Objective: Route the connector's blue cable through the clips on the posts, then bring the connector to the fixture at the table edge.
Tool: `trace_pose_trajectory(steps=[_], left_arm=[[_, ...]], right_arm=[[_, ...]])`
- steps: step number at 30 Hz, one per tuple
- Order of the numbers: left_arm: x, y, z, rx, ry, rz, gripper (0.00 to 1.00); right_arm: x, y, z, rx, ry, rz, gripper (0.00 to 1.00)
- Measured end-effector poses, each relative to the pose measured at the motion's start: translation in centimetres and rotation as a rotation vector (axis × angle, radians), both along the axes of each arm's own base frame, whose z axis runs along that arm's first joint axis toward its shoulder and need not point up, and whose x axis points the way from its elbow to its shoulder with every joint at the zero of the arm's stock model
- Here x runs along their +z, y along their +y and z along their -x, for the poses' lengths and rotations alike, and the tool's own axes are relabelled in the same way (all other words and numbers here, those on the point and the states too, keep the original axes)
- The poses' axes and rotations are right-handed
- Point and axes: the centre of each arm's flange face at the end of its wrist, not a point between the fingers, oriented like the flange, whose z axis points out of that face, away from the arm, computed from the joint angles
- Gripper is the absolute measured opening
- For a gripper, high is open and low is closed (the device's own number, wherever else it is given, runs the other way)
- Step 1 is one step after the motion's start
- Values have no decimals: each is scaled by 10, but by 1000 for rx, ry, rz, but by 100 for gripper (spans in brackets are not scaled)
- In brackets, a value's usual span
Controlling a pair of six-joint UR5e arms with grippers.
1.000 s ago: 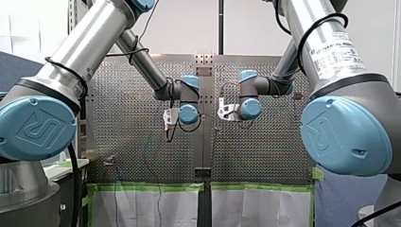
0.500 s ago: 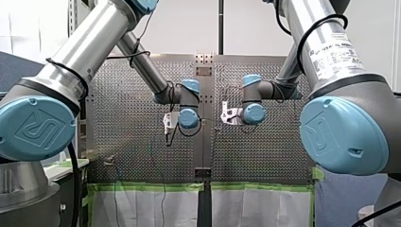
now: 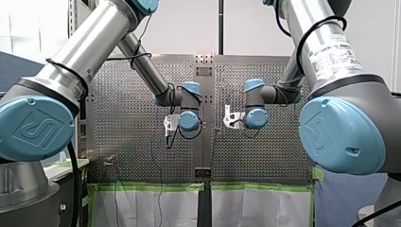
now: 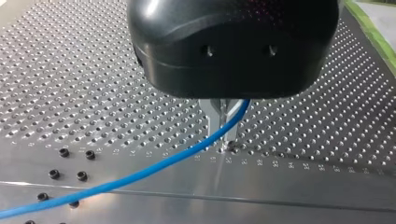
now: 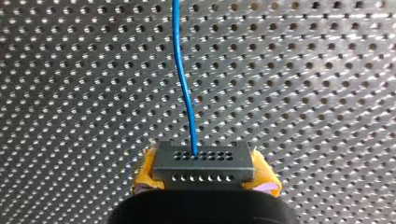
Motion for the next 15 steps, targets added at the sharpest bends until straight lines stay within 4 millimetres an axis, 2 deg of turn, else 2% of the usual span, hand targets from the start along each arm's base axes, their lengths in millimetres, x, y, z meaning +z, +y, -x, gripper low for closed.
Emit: trace_pose_trajectory(steps=[6,10,15], left_arm=[[-9,-2,1,-5,6,-2,0],[-23,-4,1,-9,14,-4,0],[-29,-4,1,-6,18,-5,0]], right_arm=[[-20,3,9,-8,16,-19,0],[-23,2,13,-10,19,-17,0],[-26,0,16,-9,25,-15,0]])
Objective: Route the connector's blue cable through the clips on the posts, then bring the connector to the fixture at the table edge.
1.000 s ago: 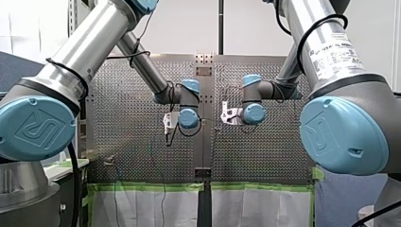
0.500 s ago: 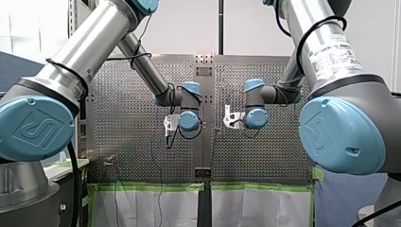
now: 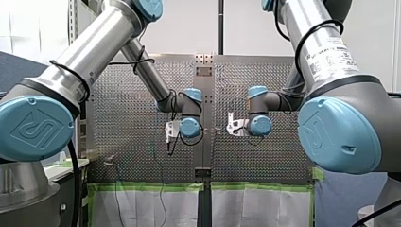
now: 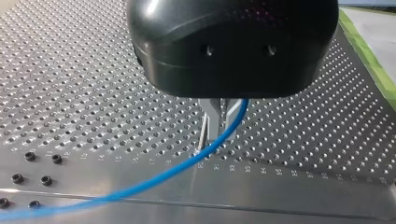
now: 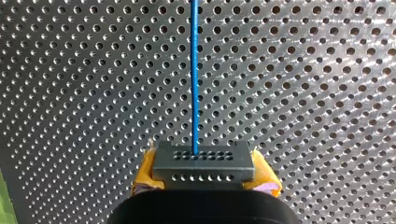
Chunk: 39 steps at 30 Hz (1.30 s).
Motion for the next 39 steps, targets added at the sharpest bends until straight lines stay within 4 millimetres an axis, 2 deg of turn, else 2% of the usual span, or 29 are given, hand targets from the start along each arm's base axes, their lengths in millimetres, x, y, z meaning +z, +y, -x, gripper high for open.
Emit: trace_pose_trajectory(steps=[14,31,32,33,35,36,37,38,39], left_arm=[[-1,-2,2,-7,0,-4,0],[3,-2,-5,-14,-21,-5,0],[3,-3,-5,-15,-22,-6,8],[4,-3,-6,-17,-24,-6,8],[5,-4,-7,-18,-26,-5,25],[5,-4,-7,-18,-27,-5,25],[5,-4,-7,-18,-27,-5,34],[6,-4,-7,-18,-27,-5,38],[6,-4,-7,-19,-28,-5,38]], right_arm=[[-17,-15,19,-10,16,-14,0],[-17,-19,20,21,4,-4,0],[-17,-19,20,23,4,-4,0],[-17,-19,19,24,4,-4,0],[-17,-19,20,25,4,-4,0],[-17,-19,20,25,4,-4,0],[-17,-19,20,25,4,-3,0],[-17,-19,19,25,4,-3,0],[-17,-19,19,25,4,-3,0]])
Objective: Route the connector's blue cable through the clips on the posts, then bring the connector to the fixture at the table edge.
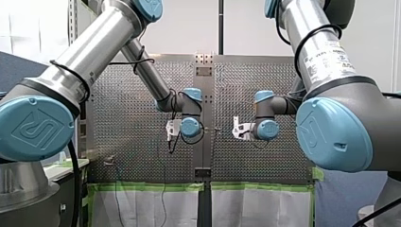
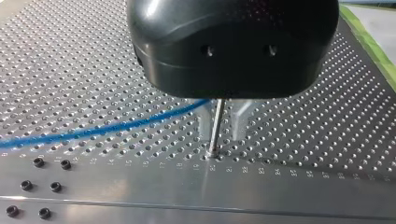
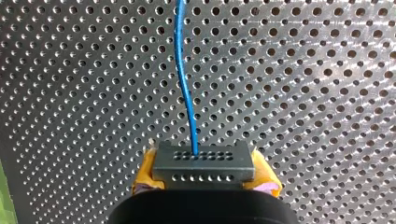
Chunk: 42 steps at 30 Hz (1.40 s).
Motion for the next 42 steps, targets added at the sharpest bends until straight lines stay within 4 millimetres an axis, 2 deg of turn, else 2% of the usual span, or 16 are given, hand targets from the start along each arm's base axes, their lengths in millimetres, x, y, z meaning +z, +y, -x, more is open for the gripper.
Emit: trace_pose_trajectory(steps=[12,13,14,15,16,17,38,42], left_arm=[[0,-3,1,-19,-1,-19,38],[-1,-3,1,-20,-1,-20,22],[0,-3,1,-20,-1,-20,15],[0,-2,0,-19,-3,-20,15],[1,-2,-1,-18,-4,-22,4],[1,-2,-1,-16,-6,-25,0],[1,-5,-2,-17,-19,-30,0],[-6,-6,-5,-16,-15,-33,0]], right_arm=[[1,-1,-1,1,-3,5,0],[1,-1,-1,1,-3,5,0],[1,-1,-1,1,-3,5,0],[1,-1,-1,1,-3,5,0],[1,0,-1,1,-2,4,0],[0,0,0,1,-2,3,0],[0,-5,6,-9,-6,6,0],[-1,-8,8,-9,-11,9,0]])
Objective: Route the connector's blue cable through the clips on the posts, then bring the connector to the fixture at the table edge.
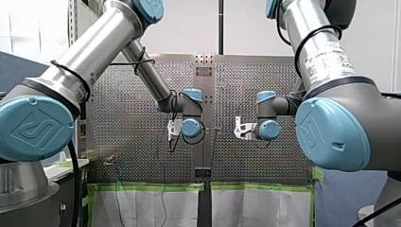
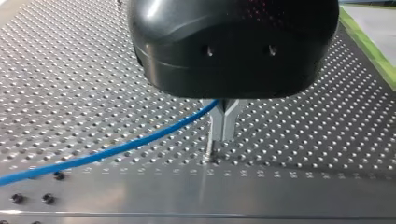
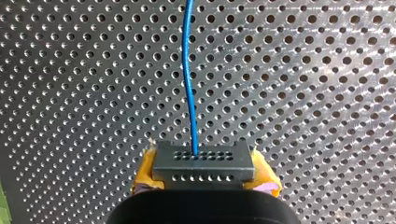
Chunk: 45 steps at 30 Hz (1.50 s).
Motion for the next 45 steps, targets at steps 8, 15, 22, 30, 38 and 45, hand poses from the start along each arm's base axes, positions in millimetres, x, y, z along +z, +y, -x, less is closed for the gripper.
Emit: trace_pose_trajectory(steps=[8,15,22,30,38,45], left_arm=[[-27,-6,-4,-3,21,-2,0],[-32,-8,-8,-4,21,0,0],[-30,-7,-12,-4,16,3,0],[-27,-10,-15,-9,7,10,0],[-26,-10,-17,-9,5,11,0],[-24,-10,-18,-7,3,13,0]], right_arm=[[-21,-5,6,-6,3,-17,0],[-27,-14,15,-21,-11,-9,0],[-24,-26,26,-41,-21,4,0],[-23,-32,33,-41,-25,6,0],[-19,-39,32,-29,-29,14,0],[-16,-42,33,-23,-33,20,0]])
